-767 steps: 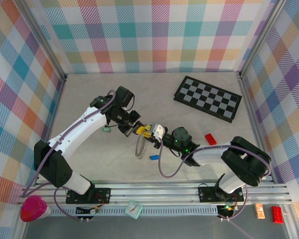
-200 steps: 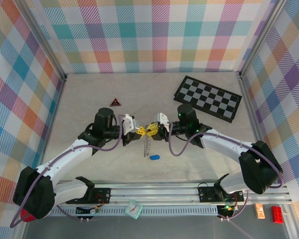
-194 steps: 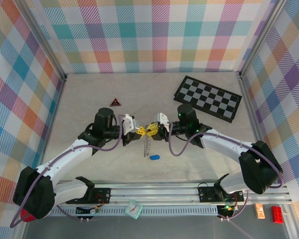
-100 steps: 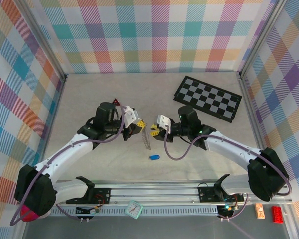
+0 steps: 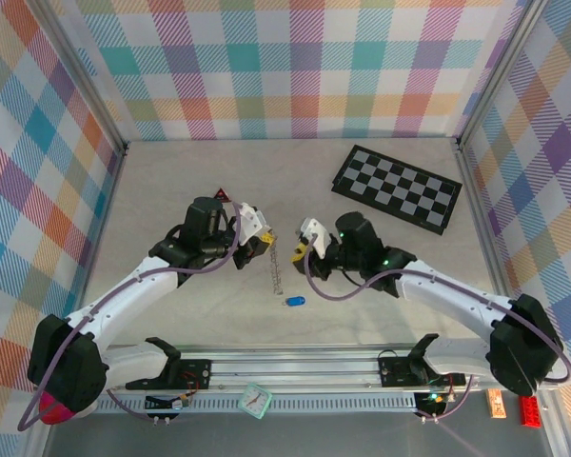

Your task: Put the keys on the keyring

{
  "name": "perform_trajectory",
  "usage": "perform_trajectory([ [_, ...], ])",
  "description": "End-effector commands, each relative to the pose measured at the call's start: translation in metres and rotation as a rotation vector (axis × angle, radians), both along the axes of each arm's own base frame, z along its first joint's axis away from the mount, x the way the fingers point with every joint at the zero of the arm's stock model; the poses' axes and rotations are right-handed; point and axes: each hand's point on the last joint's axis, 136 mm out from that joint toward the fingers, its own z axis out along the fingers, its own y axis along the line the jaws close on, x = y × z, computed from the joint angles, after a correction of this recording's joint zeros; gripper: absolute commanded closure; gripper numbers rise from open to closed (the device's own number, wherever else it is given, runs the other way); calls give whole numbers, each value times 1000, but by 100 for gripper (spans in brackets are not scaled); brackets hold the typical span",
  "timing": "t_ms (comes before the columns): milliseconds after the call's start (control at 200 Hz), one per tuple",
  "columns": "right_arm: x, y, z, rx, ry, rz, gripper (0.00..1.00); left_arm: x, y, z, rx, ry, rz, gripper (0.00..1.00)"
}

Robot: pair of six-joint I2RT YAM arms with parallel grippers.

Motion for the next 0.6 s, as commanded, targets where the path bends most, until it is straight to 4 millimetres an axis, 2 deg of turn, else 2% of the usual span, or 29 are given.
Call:
perform_trajectory([
  [0,-26,-9,-38,-130,183,-114,69,9,11,5,47,-56,76,100],
  [105,-42,-7,-58,-176,248,-144,68,13,18,-2,75,-47,115,100],
  [190,-54,-5,-75,-246,228,-112,68,15,22,-6,85,-35,133,100],
  [340,-66,3,-91,-349,29,39,67,20,29,-10,87,-36,167,100],
  [490,-74,14,-101,-403,-231,292,68,22,29,-3,48,-45,167,100],
  [595,-65,13,-115,-469,-355,353,69,20,26,0,20,-48,153,100],
])
